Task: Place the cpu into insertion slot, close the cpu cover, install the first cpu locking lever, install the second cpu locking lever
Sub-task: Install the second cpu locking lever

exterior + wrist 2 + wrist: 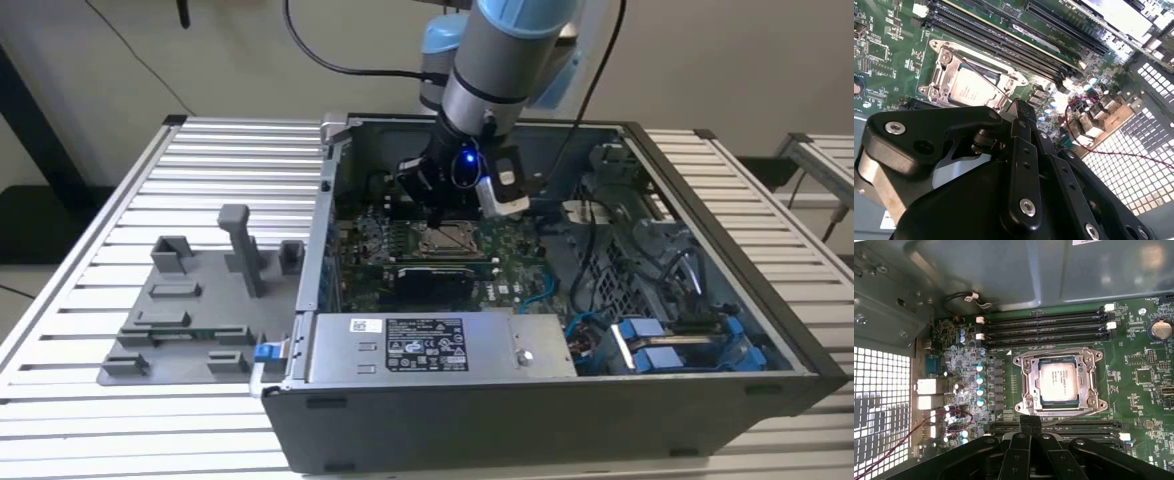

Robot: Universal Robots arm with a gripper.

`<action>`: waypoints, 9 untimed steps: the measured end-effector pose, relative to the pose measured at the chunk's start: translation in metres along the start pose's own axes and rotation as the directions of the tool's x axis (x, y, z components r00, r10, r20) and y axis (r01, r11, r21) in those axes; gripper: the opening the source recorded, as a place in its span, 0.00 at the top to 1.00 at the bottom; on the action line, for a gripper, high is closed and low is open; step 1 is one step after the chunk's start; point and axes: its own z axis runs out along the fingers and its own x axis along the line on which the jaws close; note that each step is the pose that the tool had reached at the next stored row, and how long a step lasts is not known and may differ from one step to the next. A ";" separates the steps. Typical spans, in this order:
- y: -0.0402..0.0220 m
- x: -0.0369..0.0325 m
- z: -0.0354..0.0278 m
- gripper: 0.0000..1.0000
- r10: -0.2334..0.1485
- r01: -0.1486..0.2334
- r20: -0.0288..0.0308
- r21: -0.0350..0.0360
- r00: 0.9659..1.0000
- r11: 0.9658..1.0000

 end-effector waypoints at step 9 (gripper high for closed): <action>-0.0004 0.0017 0.0041 0.89 0.002 -0.002 0.001 0.010 1.000 1.000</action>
